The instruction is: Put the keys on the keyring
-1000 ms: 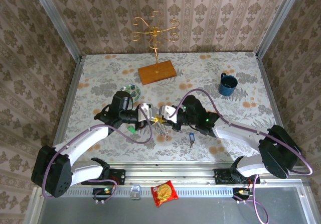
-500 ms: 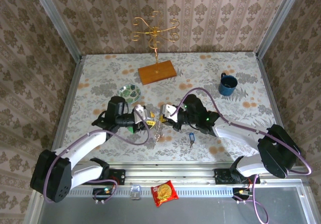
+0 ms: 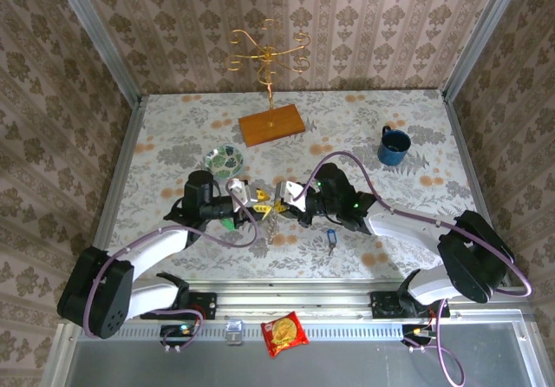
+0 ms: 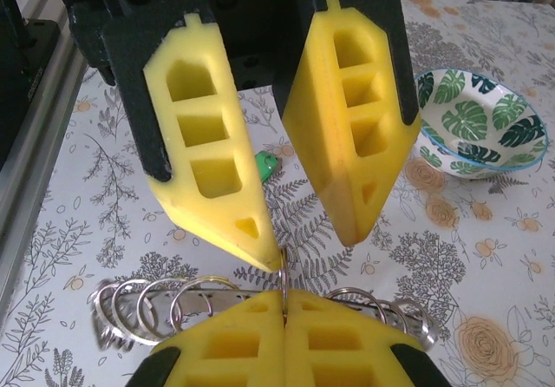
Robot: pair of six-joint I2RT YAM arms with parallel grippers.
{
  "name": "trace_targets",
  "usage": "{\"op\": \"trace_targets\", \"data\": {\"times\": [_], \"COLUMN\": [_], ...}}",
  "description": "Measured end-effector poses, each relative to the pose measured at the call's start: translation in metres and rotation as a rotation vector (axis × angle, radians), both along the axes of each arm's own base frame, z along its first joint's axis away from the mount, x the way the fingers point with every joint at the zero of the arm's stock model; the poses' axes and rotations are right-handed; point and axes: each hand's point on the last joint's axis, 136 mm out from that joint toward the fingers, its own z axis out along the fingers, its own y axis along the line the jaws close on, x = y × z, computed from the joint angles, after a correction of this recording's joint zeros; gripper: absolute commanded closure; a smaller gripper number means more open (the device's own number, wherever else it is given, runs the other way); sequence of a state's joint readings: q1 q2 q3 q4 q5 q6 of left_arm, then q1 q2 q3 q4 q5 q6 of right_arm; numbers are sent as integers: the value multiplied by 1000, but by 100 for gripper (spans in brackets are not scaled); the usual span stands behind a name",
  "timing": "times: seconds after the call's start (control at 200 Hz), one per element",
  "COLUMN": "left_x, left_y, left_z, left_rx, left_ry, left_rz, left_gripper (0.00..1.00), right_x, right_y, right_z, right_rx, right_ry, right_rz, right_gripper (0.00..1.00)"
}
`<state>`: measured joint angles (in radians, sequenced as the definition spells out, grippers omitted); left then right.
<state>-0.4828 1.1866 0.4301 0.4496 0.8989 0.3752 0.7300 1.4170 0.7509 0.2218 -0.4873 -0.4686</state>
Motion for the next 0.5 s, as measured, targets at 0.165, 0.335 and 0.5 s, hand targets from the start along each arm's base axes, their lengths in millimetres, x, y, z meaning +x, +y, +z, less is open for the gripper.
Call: {"op": "trace_targets", "data": {"times": [0.165, 0.335, 0.5], "left_x": [-2, -4, -3], "left_y": [-2, -5, -9], "left_z": [-2, -5, -6], "left_rx": [-4, -10, -24], "left_ry": [15, 29, 45], "left_rz": [-16, -33, -44], "left_gripper": [77, 84, 100], "right_x": [-1, 0, 4], "right_y": [1, 1, -1], "right_z": [2, 1, -1], "right_rx": [11, 17, 16], "right_ry": [1, 11, 22], "right_rz": [12, 9, -8], "right_gripper": [100, 100, 100]}}
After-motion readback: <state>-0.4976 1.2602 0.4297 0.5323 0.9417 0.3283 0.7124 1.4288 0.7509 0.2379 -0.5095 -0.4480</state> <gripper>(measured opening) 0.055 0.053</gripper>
